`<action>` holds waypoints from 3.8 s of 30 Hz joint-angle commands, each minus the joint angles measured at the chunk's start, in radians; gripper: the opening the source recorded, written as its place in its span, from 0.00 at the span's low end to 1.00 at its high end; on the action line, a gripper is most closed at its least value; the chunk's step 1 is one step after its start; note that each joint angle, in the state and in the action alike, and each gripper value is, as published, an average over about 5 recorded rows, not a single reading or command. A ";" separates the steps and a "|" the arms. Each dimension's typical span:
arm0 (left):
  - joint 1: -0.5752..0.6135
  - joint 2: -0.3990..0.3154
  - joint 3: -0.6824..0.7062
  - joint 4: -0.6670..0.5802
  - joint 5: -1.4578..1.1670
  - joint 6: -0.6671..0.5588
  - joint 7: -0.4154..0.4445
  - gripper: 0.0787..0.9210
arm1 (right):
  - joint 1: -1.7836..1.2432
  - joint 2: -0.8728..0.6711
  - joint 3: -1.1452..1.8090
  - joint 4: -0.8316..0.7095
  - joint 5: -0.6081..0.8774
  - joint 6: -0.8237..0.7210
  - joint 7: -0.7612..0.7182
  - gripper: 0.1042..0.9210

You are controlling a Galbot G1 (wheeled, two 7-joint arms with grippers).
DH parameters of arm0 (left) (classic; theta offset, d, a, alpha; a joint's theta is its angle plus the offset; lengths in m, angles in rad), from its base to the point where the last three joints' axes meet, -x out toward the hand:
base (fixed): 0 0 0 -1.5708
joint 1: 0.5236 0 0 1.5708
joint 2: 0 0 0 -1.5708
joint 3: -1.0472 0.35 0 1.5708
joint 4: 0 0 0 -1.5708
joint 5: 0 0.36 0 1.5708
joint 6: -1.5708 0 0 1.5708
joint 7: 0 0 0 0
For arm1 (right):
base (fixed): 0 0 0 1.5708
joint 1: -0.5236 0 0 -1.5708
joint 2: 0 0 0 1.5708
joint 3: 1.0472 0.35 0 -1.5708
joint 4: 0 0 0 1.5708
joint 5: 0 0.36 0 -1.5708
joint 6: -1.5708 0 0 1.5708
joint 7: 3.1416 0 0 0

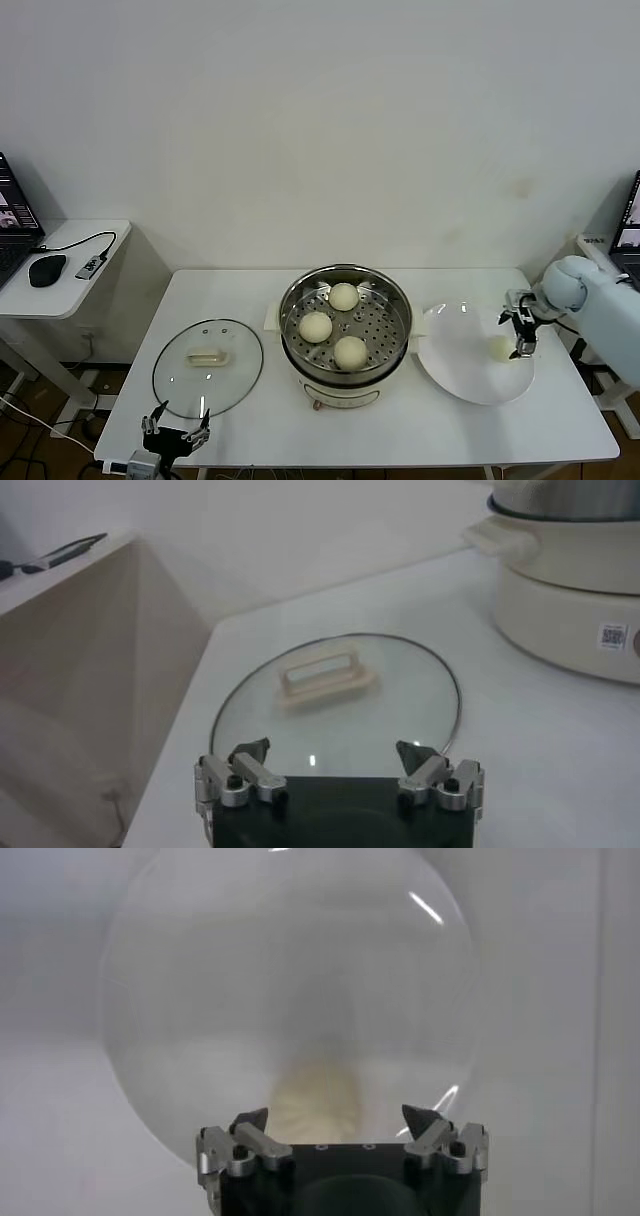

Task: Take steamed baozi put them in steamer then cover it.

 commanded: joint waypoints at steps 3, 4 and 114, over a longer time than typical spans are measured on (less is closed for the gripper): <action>0.001 0.000 0.001 0.005 0.002 0.000 0.001 0.88 | -0.029 0.031 0.016 -0.038 -0.042 0.013 0.017 0.88; 0.001 0.000 0.001 0.005 0.002 0.000 0.001 0.88 | -0.030 0.033 0.017 -0.040 -0.046 0.014 0.017 0.88; -0.022 -0.003 -0.065 -0.067 -0.015 -0.001 0.000 0.88 | 0.616 0.375 -0.753 0.254 0.596 -0.421 0.032 0.62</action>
